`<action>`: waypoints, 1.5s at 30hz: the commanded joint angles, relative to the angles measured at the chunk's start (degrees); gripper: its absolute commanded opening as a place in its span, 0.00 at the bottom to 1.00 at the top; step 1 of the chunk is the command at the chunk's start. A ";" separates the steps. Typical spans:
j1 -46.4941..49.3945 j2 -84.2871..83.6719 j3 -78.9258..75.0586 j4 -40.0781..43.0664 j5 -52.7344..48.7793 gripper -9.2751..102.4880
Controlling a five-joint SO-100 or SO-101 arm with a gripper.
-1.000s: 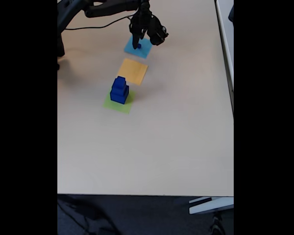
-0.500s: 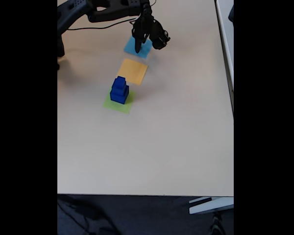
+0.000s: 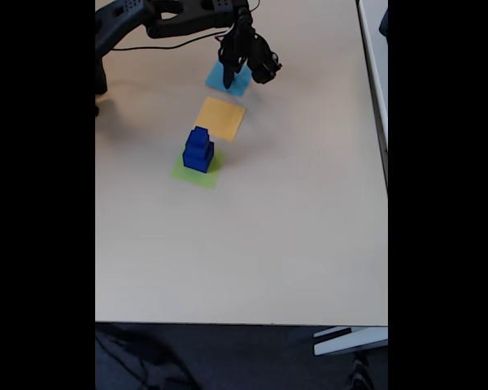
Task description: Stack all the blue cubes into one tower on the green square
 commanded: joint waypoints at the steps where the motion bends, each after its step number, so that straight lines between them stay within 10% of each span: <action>1: -0.79 1.67 -3.16 0.44 0.62 0.28; 45: 1.85 3.87 -6.77 3.16 -6.42 0.08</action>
